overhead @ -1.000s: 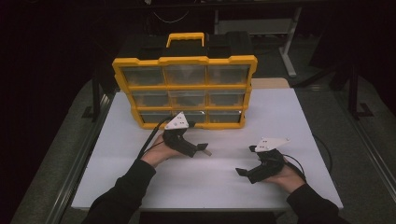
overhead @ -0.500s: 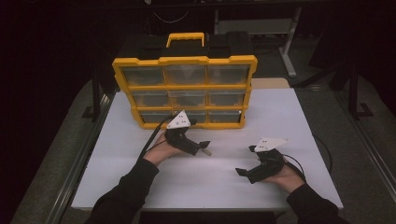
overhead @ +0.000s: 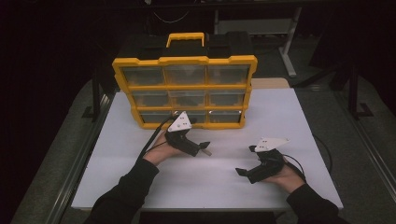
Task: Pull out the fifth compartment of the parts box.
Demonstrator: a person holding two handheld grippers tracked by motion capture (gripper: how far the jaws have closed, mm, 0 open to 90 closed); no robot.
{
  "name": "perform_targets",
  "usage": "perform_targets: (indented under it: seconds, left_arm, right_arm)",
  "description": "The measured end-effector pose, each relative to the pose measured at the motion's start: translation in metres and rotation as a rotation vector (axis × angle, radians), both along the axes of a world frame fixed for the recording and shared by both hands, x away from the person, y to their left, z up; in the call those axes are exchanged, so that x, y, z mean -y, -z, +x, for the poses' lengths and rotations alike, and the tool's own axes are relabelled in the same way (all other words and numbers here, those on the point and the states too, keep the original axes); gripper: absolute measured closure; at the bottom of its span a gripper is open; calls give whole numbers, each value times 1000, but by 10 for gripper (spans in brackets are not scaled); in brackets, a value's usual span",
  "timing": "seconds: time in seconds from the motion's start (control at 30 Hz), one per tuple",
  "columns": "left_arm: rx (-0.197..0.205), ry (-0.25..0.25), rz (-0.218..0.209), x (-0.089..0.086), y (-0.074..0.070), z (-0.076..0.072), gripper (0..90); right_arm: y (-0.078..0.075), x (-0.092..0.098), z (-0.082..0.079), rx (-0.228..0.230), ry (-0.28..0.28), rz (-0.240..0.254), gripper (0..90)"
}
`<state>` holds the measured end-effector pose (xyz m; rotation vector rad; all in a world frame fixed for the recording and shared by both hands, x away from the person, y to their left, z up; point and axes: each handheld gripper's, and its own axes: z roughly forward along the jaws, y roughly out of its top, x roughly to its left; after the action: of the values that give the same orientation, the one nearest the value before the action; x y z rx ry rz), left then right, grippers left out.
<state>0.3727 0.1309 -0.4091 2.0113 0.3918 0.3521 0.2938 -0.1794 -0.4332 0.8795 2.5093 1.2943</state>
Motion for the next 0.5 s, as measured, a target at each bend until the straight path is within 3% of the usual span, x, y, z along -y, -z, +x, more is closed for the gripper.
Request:
perform_targets:
  seconds: [0.5]
  left_arm:
    - [62, 7, 53, 0, 0, -2, 2]
  right_arm:
    - [0, 0, 0, 1, 0, -1, 0]
